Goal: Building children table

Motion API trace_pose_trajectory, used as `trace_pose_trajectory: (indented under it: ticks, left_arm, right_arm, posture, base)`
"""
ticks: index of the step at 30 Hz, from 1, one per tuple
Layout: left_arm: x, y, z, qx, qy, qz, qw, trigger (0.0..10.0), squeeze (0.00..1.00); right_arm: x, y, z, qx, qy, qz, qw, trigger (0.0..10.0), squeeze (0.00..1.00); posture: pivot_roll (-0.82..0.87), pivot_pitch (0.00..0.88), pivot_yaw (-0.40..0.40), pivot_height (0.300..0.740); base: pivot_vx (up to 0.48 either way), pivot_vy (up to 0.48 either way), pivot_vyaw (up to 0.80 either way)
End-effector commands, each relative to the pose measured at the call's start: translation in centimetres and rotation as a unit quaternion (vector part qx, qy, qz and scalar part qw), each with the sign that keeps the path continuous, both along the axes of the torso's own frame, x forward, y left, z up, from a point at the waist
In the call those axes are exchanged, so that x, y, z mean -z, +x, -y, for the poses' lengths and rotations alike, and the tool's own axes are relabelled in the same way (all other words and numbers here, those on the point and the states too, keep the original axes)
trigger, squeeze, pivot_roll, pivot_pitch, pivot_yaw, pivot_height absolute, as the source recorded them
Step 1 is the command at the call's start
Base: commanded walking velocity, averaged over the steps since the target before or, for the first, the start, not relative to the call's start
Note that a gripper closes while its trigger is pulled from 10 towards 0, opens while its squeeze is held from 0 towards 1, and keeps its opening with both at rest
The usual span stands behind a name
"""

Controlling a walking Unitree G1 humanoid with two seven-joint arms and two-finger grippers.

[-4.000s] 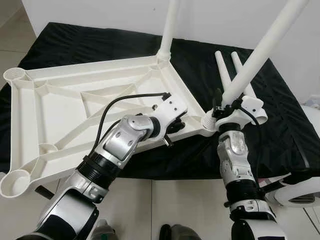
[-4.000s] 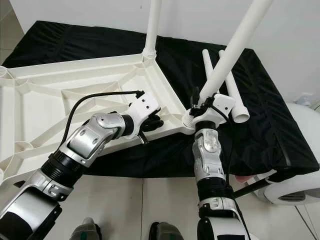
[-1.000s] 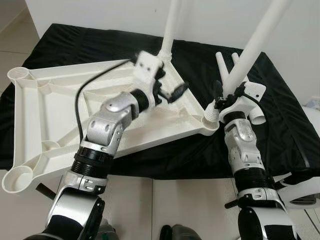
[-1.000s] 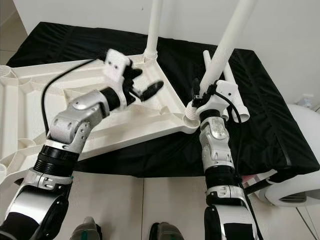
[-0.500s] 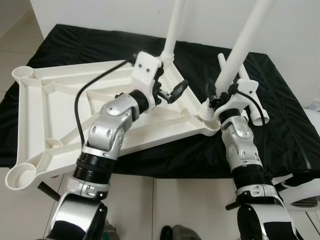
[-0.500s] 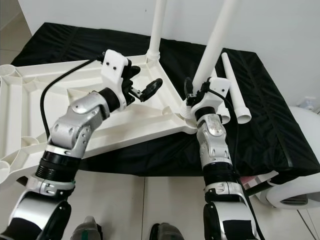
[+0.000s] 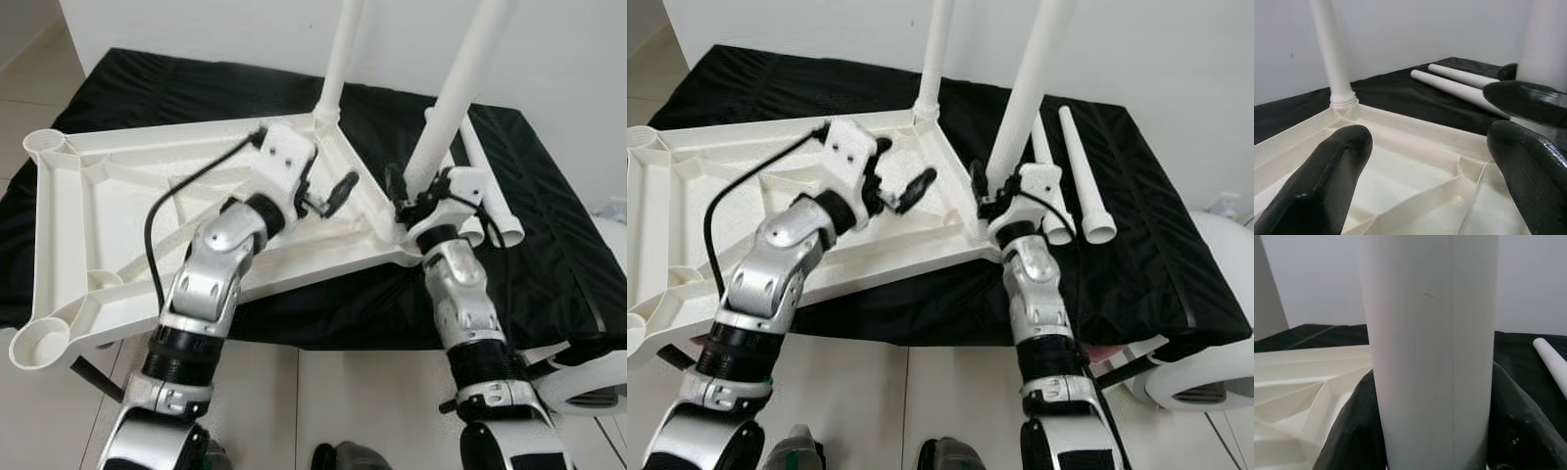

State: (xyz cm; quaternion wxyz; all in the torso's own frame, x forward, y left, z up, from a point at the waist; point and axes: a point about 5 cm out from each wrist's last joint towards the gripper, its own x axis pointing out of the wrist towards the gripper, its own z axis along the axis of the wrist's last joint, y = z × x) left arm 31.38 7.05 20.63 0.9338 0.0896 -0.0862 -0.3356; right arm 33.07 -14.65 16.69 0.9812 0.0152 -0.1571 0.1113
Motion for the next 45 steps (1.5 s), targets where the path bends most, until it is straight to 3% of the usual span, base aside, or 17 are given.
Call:
trace_pose_trajectory:
  ticks: [1,10,15,27,35,36,42,45]
  left_arm:
    - [-0.3,0.7,-1.2,-0.141,-0.028,0.026,0.989,10.0,0.0]
    - [-0.8,0.5,-1.5,-0.102,-0.056,0.03,0.993,10.0,0.0]
    - [-2.1,0.1,0.1,-0.035,-0.066,0.04,0.996,10.0,0.0]
    - [-3.2,-0.7,2.5,0.054,-0.066,0.053,0.995,10.0,0.0]
    - [-4.1,-1.5,4.3,0.129,-0.091,0.038,0.987,10.0,0.0]
    - [-4.8,-2.0,5.0,0.176,-0.107,0.026,0.978,10.0,0.0]
    - [-5.1,-2.2,5.2,0.203,-0.109,0.021,0.973,10.0,0.0]
    - [-5.6,-2.1,5.3,0.22,-0.106,0.02,0.969,10.0,0.0]
  right_arm:
    - [-0.3,-0.4,-0.1,0.0,-0.001,0.018,1.0,10.0,0.0]
    - [-0.7,-0.9,-0.3,-0.01,0.009,0.032,0.999,10.0,0.0]
    - [-1.6,-0.4,-0.5,-0.033,0.001,0.044,0.998,10.0,0.0]
    - [-1.7,-0.5,-0.5,-0.067,-0.022,0.039,0.997,10.0,0.0]
    - [-1.8,-0.8,-0.6,-0.102,-0.045,0.037,0.993,10.0,0.0]
    - [-1.9,-0.8,-0.5,-0.117,-0.059,0.036,0.991,10.0,0.0]
    - [-1.9,-0.7,-0.4,-0.129,-0.069,0.035,0.989,10.0,0.0]
    - [-1.9,-0.9,-0.7,-0.164,-0.087,0.029,0.982,10.0,0.0]
  posture:
    - [0.08,0.0,-0.114,0.74]
    - [0.08,0.0,-0.096,0.74]
    - [0.11,0.0,-0.102,0.74]
    - [0.09,0.0,-0.099,0.74]
    - [0.08,0.0,-0.091,0.74]
    - [0.08,0.0,-0.09,0.74]
    - [0.08,0.0,-0.091,0.74]
    - [0.08,0.0,-0.086,0.74]
  base:
    - [0.0,0.0,0.0]
    - [0.0,0.0,0.0]
    - [0.0,0.0,0.0]
    - [0.0,0.0,0.0]
    - [0.0,0.0,0.0]
    - [0.0,0.0,0.0]
    - [0.0,0.0,0.0]
    - [0.0,0.0,0.0]
